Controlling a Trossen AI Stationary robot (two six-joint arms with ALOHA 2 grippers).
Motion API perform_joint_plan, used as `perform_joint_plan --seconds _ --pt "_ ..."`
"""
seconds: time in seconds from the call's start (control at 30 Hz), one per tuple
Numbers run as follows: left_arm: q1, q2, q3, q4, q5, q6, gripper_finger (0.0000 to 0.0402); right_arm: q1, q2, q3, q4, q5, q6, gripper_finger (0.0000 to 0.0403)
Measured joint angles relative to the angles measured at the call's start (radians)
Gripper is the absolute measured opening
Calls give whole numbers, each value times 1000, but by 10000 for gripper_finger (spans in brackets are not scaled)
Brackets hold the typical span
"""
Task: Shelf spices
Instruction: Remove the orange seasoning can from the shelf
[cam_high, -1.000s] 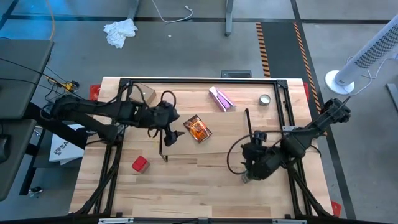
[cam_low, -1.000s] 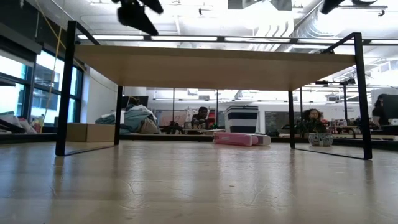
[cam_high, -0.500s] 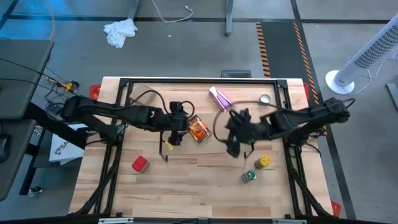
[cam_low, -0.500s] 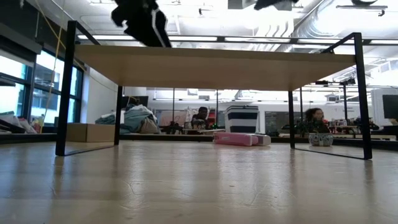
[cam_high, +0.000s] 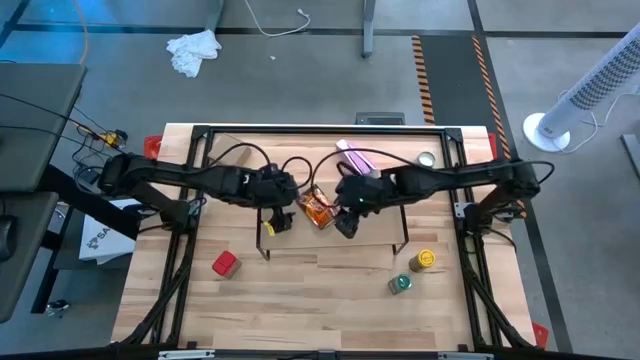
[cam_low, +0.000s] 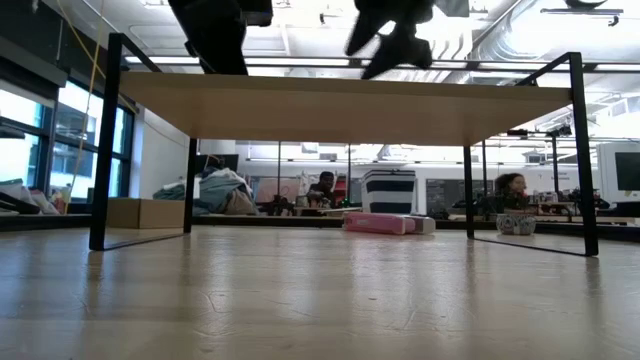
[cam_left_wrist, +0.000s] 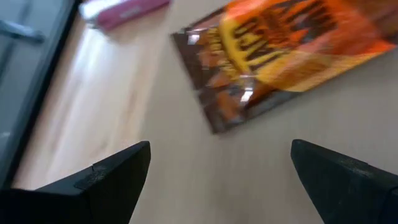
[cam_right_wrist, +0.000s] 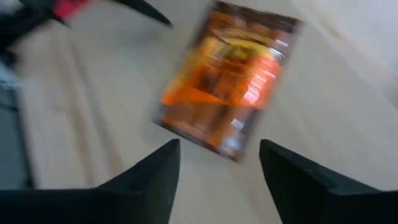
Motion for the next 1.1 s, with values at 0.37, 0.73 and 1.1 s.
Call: perform_joint_plan --seconds 0.37,0.73,1.1 --pt "4 54 3 56 -16 112 385 -164 2 -5 81 -194 192 188" --pt "-57 4 -2 44 -11 -76 337 -206 2 -14 23 -196 168 134" --pt "-56 14 -2 75 -57 -77 252 -208 3 -14 41 -209 106 63"
